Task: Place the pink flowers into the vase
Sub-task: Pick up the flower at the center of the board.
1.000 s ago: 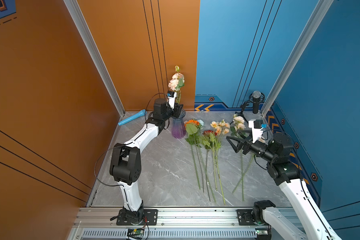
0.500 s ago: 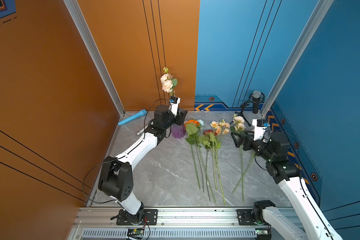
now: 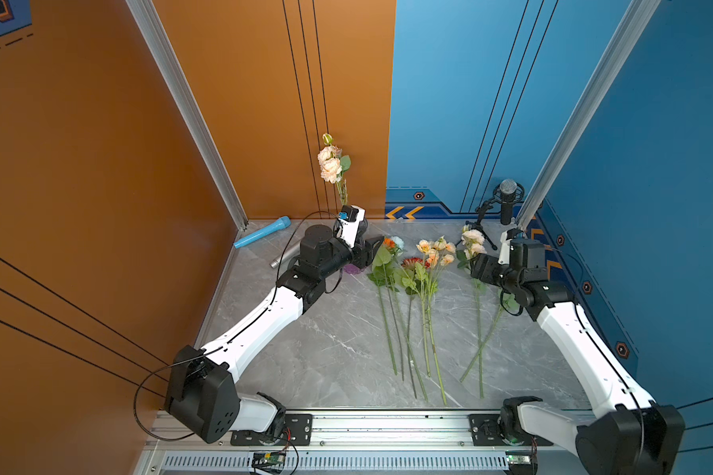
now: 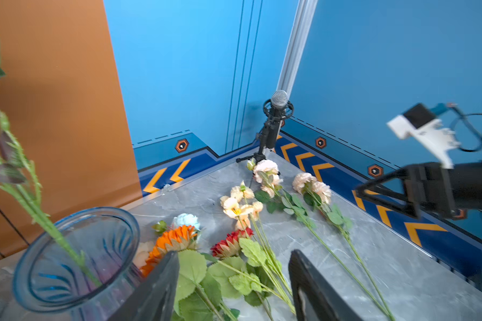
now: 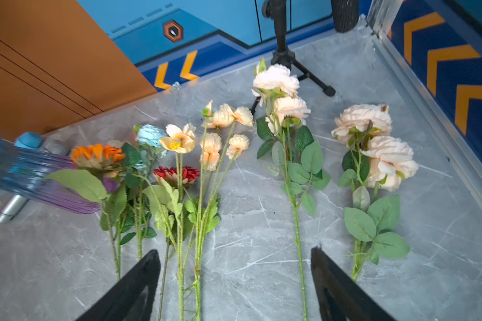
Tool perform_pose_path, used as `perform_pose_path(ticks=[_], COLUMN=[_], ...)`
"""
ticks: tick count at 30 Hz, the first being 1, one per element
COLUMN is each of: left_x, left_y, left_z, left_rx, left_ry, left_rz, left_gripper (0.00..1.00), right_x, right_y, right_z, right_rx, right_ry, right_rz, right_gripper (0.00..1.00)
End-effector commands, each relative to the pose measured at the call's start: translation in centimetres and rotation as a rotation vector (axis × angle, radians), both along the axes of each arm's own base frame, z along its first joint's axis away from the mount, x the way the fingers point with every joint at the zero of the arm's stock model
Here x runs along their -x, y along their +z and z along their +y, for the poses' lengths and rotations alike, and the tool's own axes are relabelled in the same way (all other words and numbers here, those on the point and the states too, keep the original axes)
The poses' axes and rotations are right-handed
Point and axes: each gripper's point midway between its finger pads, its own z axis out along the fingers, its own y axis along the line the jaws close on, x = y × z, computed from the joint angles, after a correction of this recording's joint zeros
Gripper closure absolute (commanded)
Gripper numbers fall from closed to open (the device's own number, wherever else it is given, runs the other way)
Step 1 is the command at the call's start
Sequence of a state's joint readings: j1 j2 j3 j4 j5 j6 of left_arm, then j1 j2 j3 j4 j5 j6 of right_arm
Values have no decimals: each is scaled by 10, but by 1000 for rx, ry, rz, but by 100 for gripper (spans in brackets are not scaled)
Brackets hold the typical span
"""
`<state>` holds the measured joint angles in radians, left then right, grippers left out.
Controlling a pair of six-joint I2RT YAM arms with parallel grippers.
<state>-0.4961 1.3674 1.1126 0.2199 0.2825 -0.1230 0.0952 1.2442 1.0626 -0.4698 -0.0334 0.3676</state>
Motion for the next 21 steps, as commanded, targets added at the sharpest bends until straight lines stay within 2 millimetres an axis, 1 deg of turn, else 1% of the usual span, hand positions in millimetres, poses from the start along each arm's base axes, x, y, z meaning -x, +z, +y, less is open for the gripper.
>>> perform_pose_path(ticks=[1, 4, 6, 8, 9, 13, 16, 19, 21], left_x=[27, 42, 49, 58, 61, 77, 88, 96, 99], left_y=[12, 7, 6, -9, -12, -23, -30, -39, -45], left_z=[-9, -15, -18, -23, -25, -35, -42, -47, -50], left_rx=[37, 41, 47, 38, 35, 30, 27, 12, 2], left_ry=[-86, -127, -153, -180, -187, -249, -290, -306, -315], left_rz=[-7, 6, 13, 43, 51, 77, 92, 103, 110], left_gripper=[34, 34, 33, 32, 32, 29, 26, 25, 22], right_x=[3, -3, -6, -9, -11, -20, -29, -36, -41], right_y=[-34, -56, -69, -80, -86, -105, -117, -129, -137], right_z=[-11, -14, -16, -19, -22, -25, -27, -28, -29], right_rx=[48, 80, 94, 114, 124, 160, 186, 222, 239], right_ry=[-48, -61, -69, -81, -90, -100, -105, -113, -120], right_rz=[146, 204, 234, 263, 281, 333, 358, 381, 398], right_gripper=[27, 35, 37, 37, 39, 41, 44, 48, 48])
